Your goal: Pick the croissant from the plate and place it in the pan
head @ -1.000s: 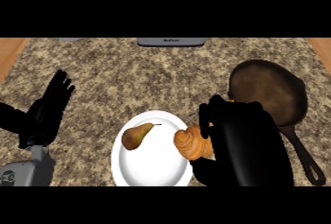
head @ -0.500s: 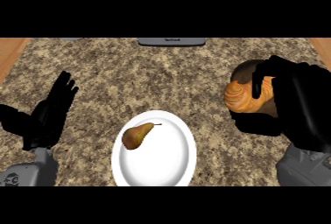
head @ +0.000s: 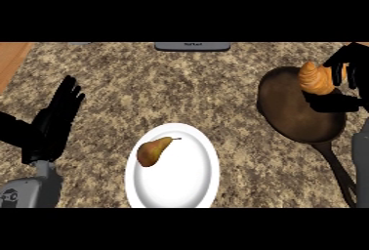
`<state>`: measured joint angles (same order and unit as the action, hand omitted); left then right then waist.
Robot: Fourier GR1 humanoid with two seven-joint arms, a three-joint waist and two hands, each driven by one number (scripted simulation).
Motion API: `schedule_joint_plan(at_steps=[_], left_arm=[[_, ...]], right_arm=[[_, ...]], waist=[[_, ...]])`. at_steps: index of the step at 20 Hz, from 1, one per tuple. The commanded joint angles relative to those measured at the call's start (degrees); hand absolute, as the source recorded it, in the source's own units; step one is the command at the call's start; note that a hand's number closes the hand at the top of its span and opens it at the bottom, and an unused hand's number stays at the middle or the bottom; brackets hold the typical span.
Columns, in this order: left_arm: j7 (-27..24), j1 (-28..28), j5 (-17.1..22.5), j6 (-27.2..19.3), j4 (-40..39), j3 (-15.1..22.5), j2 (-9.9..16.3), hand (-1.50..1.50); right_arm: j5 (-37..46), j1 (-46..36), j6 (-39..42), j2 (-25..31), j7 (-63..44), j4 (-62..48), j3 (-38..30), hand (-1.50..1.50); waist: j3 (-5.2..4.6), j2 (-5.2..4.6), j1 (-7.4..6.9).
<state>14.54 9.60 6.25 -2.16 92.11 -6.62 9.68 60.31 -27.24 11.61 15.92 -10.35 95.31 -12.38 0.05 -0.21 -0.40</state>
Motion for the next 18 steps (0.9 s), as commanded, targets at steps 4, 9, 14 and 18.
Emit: schedule_joint_plan(at_steps=[4, 9, 14, 18], left_arm=[[-0.7, -0.1, -1.4, -0.7, 0.5, 1.7, -1.7, 0.0], [-0.5, 0.8, -1.4, -0.8, -0.5, 1.0, -1.3, 0.0], [1.0, 0.9, 0.0, 0.8, 0.0, 0.3, -0.2, 0.0], [0.7, 2.7, 2.2, 2.6, -2.0, -2.6, 2.1, 0.0]], right_arm=[[-5.8, -3.3, -8.9, 4.9, 15.9, -21.7, -5.3, 1.5], [-2.5, -6.3, -19.4, 1.9, 22.0, -37.3, -2.7, 1.5], [-1.6, -13.1, -20.0, 3.4, 18.5, -51.7, -5.4, 1.5], [-4.0, -15.2, -19.0, 4.6, 15.7, -59.9, -9.4, -1.5]], waist=[[-0.01, -0.01, -0.26], [-0.01, -0.08, -0.57], [0.01, -0.22, -1.13], [0.02, -0.46, -1.46]])
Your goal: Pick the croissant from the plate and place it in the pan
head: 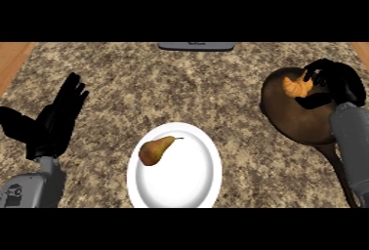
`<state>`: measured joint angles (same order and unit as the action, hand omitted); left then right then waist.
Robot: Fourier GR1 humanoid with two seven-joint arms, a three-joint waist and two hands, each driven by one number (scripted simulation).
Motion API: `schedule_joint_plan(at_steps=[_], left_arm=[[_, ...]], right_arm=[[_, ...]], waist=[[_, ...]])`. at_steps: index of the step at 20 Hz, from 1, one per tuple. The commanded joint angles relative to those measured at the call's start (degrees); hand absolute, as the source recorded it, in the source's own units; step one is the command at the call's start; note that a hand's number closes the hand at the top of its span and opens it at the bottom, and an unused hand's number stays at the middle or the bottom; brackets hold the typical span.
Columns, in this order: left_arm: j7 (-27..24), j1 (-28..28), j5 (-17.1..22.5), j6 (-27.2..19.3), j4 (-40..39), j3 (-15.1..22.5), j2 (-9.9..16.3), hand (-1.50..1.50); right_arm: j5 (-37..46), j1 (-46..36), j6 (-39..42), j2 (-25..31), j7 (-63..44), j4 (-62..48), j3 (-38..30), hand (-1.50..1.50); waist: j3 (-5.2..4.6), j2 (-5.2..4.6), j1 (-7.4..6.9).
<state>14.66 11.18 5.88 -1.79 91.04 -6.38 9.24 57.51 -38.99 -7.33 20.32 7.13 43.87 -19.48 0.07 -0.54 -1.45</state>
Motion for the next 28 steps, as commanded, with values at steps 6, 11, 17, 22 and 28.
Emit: schedule_joint_plan(at_steps=[6, 11, 17, 22, 28], left_arm=[[-0.1, 0.5, 0.1, -0.6, 0.7, -0.3, -0.8, 0.0], [0.1, 1.0, -0.8, -0.5, -0.7, 0.5, -0.7, 0.0], [2.3, -0.5, -0.4, -1.2, 2.2, -0.4, -0.1, 0.0], [-2.1, -4.0, -2.7, -1.7, 0.8, 1.7, -2.4, 0.0], [0.1, -4.3, -2.1, -1.9, 4.2, 0.7, -1.4, 0.0]], right_arm=[[-4.7, -6.7, -2.3, 1.9, 7.6, -18.9, -4.0, -1.5], [-16.5, -4.1, -0.8, 3.7, 18.9, -16.5, -13.6, -1.5], [-28.4, -1.7, 14.0, 9.8, 21.4, -17.8, -22.5, -1.5], [-34.1, 3.1, 28.3, 17.8, 25.4, -17.3, -25.4, -1.5], [-37.3, 12.5, 40.8, 22.9, 34.6, -20.2, -25.8, -1.5]], waist=[[0.0, 0.18, 0.23], [0.09, 0.04, 0.75], [0.05, 0.47, 1.58], [-0.06, 0.7, 2.12], [-0.01, 0.54, 1.36]])
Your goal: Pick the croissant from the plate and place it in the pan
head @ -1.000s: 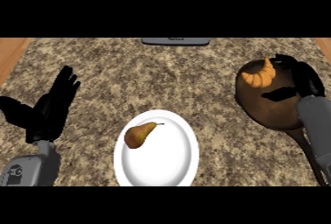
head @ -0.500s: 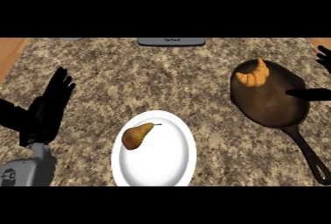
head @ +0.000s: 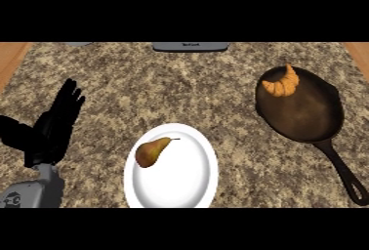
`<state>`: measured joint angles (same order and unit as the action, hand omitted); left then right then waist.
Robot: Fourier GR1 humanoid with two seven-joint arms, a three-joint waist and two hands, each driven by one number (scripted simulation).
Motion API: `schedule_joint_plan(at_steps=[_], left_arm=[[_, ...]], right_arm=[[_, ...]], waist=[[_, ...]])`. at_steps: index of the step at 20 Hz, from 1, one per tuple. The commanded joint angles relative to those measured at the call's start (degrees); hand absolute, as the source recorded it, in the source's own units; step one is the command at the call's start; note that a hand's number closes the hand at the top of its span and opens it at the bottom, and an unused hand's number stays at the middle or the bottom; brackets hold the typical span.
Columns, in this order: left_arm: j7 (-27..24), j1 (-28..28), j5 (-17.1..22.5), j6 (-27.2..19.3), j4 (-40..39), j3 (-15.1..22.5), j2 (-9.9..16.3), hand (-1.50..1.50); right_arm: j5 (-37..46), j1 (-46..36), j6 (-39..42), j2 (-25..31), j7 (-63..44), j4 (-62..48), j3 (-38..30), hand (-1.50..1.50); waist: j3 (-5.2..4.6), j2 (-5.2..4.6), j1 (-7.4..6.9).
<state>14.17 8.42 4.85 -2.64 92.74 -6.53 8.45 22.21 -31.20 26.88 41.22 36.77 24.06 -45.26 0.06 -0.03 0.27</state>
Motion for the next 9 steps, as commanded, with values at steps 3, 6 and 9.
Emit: schedule_joint_plan(at_steps=[3, 6, 9], left_arm=[[-0.8, 1.6, -0.2, 0.0, -2.1, -0.2, -0.3, 0.0], [0.5, 2.5, -1.0, -1.0, -1.6, 0.2, -0.6, 0.0], [-0.1, 2.7, 0.2, 0.4, -2.1, -0.8, 0.3, 0.0]], right_arm=[[-3.8, 6.1, 7.0, 5.3, 6.3, -1.3, -0.3, -1.5], [-4.0, 10.2, 5.7, 3.8, 9.9, 0.2, 1.4, -1.5], [-5.6, 10.5, 5.2, 2.2, 8.6, 2.5, 2.8, -1.5]], waist=[[0.01, -0.14, -0.44], [0.03, -0.14, -0.33], [-0.02, -0.06, -0.21]])
